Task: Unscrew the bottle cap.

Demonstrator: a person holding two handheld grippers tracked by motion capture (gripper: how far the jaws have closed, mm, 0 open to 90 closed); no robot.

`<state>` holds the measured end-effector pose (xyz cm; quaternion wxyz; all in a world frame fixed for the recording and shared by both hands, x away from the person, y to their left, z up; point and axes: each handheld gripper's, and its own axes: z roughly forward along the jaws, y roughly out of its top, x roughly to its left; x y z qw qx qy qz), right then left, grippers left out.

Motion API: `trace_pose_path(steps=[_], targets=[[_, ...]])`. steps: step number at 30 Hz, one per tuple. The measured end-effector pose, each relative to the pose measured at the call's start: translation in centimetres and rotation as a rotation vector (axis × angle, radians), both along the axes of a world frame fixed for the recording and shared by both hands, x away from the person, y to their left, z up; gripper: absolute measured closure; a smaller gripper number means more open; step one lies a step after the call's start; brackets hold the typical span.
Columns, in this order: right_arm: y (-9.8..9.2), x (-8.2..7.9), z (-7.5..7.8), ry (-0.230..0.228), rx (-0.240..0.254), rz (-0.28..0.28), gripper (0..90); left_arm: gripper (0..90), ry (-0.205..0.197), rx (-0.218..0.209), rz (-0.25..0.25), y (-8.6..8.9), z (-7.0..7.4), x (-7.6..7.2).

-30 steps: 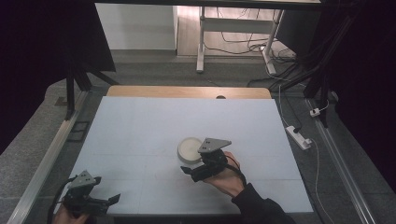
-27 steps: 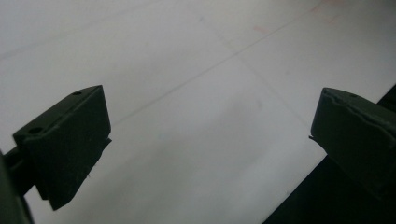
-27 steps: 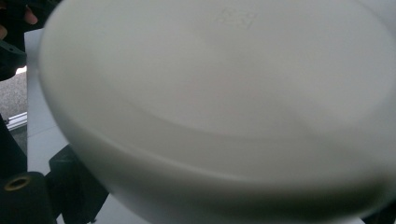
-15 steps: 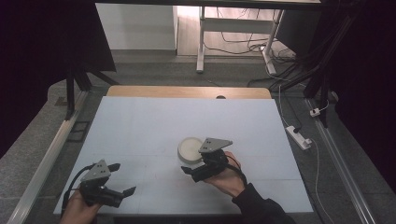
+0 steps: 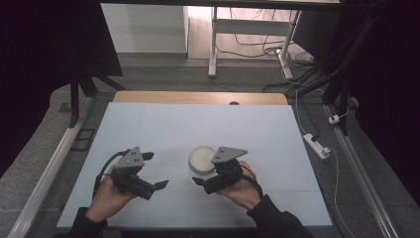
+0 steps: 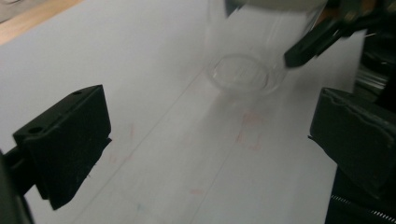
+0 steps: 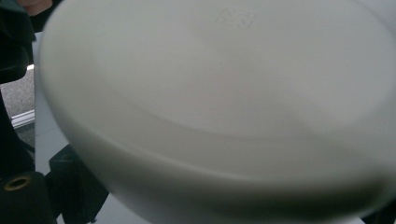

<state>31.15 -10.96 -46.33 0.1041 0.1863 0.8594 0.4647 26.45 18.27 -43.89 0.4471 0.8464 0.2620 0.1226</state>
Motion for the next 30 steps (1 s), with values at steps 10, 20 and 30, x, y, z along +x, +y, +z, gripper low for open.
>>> trace_pose_path(steps=[10,20,30], targets=[[0.1,-0.2,0.1,-0.007,-0.003,0.014,6.8,0.0,-0.034,-0.018,-0.156,-3.5,2.5,3.2],[0.3,-0.5,0.2,-0.005,-0.002,0.041,6.8,0.0,-0.006,-0.01,-0.347,-6.2,2.4,5.2],[0.3,-0.7,0.2,-0.002,-0.001,0.099,6.7,2.5,0.022,-0.035,-0.52,-7.8,1.8,6.4]])
